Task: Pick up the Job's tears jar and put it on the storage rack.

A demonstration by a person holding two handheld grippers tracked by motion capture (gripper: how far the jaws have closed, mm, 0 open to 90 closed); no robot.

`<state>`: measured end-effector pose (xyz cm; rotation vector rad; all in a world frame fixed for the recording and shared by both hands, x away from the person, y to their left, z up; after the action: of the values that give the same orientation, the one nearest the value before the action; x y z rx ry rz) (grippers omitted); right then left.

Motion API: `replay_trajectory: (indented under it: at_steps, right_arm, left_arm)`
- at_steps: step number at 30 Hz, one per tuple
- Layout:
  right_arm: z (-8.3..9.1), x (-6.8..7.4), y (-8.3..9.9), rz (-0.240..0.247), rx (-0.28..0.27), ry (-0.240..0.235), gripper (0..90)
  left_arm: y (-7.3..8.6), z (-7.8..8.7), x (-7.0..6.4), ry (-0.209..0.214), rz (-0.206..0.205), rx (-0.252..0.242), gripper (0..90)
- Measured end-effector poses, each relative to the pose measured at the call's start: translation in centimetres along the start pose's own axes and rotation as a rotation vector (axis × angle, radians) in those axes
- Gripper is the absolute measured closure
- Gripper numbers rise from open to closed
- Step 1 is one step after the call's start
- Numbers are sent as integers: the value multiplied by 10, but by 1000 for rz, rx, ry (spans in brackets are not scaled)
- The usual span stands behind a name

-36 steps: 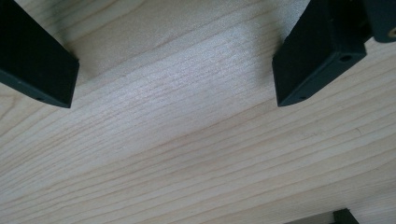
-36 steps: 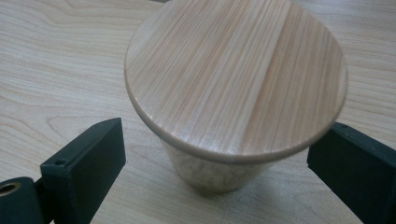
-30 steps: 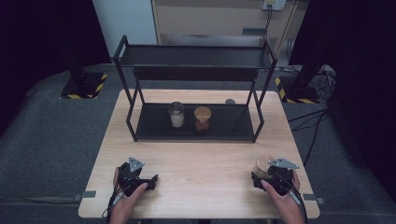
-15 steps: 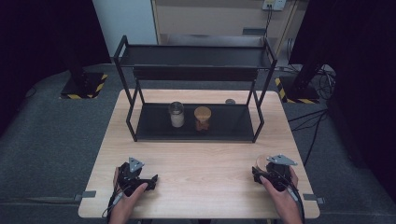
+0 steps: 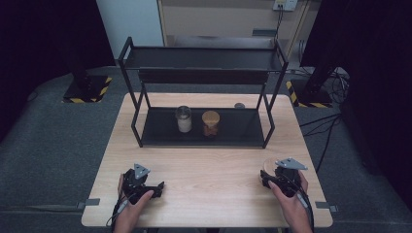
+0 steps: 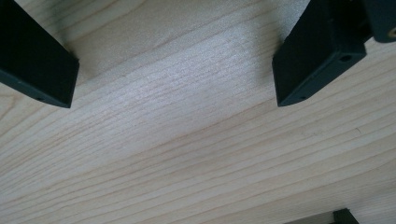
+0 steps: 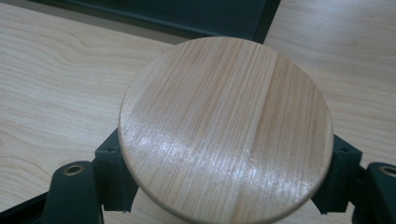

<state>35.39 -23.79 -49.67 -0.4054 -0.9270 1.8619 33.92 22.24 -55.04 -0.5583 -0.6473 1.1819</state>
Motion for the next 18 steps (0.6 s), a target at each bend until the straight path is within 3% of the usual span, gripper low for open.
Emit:
replay_trajectory:
  at_steps: [18]
  right_arm:
    - [-4,18,-25,39,-1,-22,255]
  left_arm:
    - [0,0,0,0,0,0,0]
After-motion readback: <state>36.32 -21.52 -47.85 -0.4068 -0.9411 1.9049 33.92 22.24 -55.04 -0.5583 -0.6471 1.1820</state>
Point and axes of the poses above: each handheld gripper's, and its own axes: z roughly backward along the jaws, y roughly out of its underside, x roughly to its left, the point moved 2 cm from there along -z, roughly forward along the jaws, and after that the axes turned 13 degrees about -y, right-handed, at the moved point
